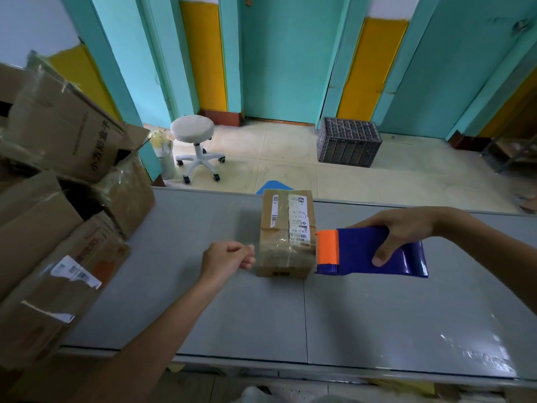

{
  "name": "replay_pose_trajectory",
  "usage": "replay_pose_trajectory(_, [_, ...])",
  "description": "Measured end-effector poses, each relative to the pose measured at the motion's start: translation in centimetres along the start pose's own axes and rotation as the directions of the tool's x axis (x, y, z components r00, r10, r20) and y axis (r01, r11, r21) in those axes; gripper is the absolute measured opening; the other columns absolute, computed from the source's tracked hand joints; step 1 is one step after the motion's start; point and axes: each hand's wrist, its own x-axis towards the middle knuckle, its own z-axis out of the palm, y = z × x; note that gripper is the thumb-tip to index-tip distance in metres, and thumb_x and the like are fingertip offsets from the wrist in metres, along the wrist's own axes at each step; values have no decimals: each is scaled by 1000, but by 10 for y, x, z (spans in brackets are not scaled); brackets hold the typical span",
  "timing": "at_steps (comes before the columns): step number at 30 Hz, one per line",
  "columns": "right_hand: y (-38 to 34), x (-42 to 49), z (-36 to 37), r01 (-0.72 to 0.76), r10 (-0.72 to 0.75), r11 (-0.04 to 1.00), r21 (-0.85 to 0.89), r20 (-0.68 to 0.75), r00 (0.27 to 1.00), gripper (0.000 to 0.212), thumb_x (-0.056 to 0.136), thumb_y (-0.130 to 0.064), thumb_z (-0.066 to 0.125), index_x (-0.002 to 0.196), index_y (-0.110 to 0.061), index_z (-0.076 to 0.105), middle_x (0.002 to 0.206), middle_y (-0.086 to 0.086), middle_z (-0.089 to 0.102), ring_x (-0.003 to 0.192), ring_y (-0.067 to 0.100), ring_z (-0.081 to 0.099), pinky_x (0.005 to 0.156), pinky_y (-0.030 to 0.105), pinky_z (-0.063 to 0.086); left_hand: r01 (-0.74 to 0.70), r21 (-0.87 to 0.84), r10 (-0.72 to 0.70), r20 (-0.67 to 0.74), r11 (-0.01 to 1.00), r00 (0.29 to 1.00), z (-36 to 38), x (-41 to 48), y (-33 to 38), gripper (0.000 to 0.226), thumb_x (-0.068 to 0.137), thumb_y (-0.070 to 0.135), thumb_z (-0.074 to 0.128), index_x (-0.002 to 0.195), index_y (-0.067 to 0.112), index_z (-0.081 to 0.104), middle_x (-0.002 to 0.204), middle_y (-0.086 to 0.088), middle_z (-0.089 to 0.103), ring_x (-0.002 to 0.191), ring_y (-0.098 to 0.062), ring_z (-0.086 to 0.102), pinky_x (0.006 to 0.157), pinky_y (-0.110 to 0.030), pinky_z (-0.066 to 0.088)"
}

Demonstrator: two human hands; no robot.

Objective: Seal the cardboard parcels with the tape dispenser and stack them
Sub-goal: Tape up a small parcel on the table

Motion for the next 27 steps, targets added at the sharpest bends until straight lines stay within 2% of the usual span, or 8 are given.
replay_pose_trajectory(7, [3,13,8,19,-18,1000,-5,49,999,68,67,-36,71,129,-36,43,114,-12,63,102,11,63,87,30,54,-93,185,113,-98,978,989,9,2,-17,24,86,21,64,62,22,68,53,13,64,56,1,61,58,-5,39])
replay_pose_trajectory(14, [16,16,14,75,-79,994,75,53,996,59,69,-32,71,122,-42,45,112,-15,64,105,12,62,78,24,53,-157,483,293,-221,861,930,22,-2,-25,27,90,35,55,98,17,74,99,-7,71,102,-33,58,83,-35,42])
replay_pose_trajectory(16, [18,18,14,88,-92,993,73,61,994,59,70,-32,70,123,-40,45,113,-15,63,105,13,61,78,23,53,-37,593,175,-176,804,969,25,-2,-31,36,91,37,54,112,11,67,122,-14,60,116,-35,47,94,-35,31])
replay_pose_trajectory(18, [21,18,14,97,-101,993,66,60,993,63,70,-33,70,127,-39,44,113,-15,63,105,12,62,78,23,53,128,565,-21,-192,815,981,22,0,-35,45,89,34,59,109,-6,62,119,-26,56,114,-38,49,93,-38,32])
replay_pose_trajectory(20, [25,19,10,102,-106,993,63,62,992,69,69,-34,70,132,-36,41,113,-15,63,103,11,62,79,24,53,157,491,-32,-253,857,967,16,-3,-32,34,85,15,60,105,-12,58,115,-31,55,111,-42,50,91,-42,36])
replay_pose_trajectory(23, [29,18,5,112,-116,992,63,71,991,70,69,-34,70,133,-38,41,109,-18,65,99,7,63,76,21,52,-135,611,367,-273,780,889,15,-12,-15,45,85,2,50,130,-1,49,141,-22,39,127,-37,38,105,-41,30])
replay_pose_trajectory(25, [29,21,3,119,-123,992,51,77,989,66,68,-35,70,128,-41,42,108,-19,64,99,6,63,76,20,52,-422,701,655,-86,575,750,29,-13,1,47,87,12,39,132,5,50,143,-18,40,128,-34,40,105,-42,32])
replay_pose_trajectory(27, [30,23,2,126,-130,991,48,84,988,63,68,-36,70,125,-44,43,111,-19,63,101,6,62,77,21,52,-587,703,676,205,402,708,49,-10,12,50,91,26,29,137,13,45,148,-12,35,136,-29,31,110,-44,23])
